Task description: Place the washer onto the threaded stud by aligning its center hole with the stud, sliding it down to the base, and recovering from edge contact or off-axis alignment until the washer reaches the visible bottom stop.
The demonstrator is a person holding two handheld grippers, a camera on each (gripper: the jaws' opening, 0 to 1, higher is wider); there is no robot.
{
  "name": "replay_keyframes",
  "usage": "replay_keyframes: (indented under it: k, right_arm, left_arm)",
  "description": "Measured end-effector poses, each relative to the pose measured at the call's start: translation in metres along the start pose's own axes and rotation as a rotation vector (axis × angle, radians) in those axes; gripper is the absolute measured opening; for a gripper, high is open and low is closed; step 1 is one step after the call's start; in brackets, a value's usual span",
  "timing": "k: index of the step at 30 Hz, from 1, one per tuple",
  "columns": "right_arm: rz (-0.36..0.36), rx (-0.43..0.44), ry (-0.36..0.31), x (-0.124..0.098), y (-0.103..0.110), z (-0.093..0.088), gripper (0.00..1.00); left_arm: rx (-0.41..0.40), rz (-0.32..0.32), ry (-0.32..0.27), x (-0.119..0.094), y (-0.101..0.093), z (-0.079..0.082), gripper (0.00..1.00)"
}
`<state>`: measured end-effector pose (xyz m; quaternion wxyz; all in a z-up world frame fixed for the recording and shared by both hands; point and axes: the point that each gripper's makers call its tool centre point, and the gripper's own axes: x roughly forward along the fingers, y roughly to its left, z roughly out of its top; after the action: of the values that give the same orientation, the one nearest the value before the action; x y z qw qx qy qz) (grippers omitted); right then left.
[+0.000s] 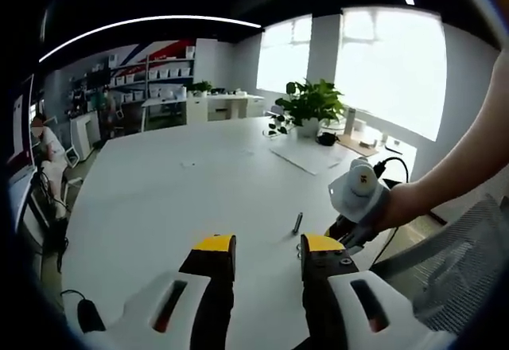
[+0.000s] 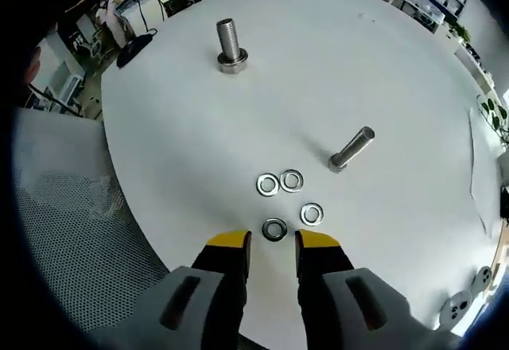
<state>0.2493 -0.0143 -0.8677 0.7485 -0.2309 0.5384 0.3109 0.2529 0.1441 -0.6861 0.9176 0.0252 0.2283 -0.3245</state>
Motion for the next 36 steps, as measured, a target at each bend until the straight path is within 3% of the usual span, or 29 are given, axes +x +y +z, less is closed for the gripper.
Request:
replay_keyframes:
  k: [6, 11, 25, 36]
  right_arm:
    - [0.017, -0.080, 0.094, 0.0028, 0.0030, 0.0027, 0.22]
    - [0.034, -0.177, 0.125, 0.0039, 0.0085, 0.0047, 0.18]
    - [0.050, -0.201, 0.230, 0.0054, 0.0073, 0.0061, 0.15]
    - [0.021, -0.262, 0.253, 0.0054, 0.0091, 0.0047, 0.16]
  left_arm:
    - [0.011, -0.007, 0.008, 0.0013, -0.0024, -0.0014, 0.31]
    - [0.016, -0.004, 0.014, 0.0010, -0.0017, -0.0028, 0.30]
    - [0.023, 0.004, 0.023, 0.0008, 0.0002, -0.0043, 0.29]
    - [0.014, 0.015, 0.003, -0.0010, 0.0032, -0.0001, 0.29]
